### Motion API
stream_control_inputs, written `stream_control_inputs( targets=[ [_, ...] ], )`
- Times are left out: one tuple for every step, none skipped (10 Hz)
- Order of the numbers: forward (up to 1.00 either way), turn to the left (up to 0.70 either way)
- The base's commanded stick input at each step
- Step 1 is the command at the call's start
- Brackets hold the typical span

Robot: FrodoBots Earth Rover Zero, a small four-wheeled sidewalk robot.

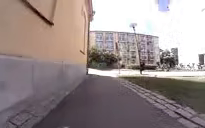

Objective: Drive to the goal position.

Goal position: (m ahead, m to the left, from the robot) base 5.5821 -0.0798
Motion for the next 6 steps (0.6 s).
stream_control_inputs(
  targets=[
    [0.85,0.0],
    [0.85,0.0],
    [0.85,0.0],
    [0.85,0.0],
    [0.85,0.0],
    [0.85,0.0]
  ],
)
